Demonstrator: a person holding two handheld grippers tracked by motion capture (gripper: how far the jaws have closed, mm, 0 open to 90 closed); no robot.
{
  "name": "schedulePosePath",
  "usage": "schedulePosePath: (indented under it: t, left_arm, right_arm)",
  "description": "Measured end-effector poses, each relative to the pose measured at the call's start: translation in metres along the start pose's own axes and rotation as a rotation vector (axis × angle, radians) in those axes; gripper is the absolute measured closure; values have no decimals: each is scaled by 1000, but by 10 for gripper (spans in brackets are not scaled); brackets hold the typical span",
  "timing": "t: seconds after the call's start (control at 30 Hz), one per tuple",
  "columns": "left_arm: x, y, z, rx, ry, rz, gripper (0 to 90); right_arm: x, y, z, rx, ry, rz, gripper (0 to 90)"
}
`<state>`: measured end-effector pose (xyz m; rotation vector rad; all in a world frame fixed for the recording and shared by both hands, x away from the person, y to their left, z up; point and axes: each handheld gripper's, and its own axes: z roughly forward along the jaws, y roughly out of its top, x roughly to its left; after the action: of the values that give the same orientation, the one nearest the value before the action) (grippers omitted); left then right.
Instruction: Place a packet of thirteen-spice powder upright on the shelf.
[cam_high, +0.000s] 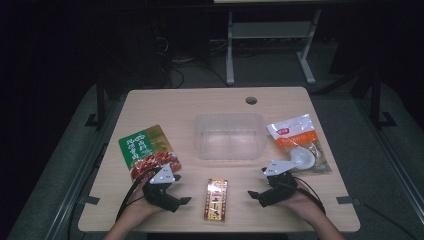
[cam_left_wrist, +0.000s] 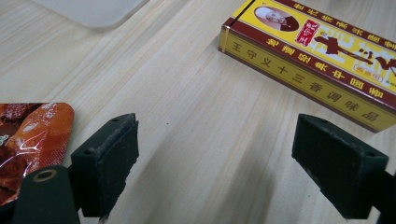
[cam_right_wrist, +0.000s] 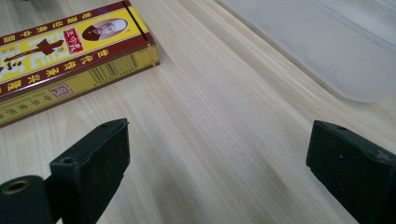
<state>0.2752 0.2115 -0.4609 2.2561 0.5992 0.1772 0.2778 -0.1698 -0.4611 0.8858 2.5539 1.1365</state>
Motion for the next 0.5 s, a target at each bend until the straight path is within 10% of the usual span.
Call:
schedulePosePath:
  t: [0.2, 0.5]
  left_arm:
    - [-2, 2, -2, -7, -19, 1, 239]
    - [-18, 23, -3, -62, -124, -2, 627]
  right_arm:
    - [0, 0, 3, 11, 8, 0, 58]
    - [-1, 0, 5, 14, -4, 11, 58]
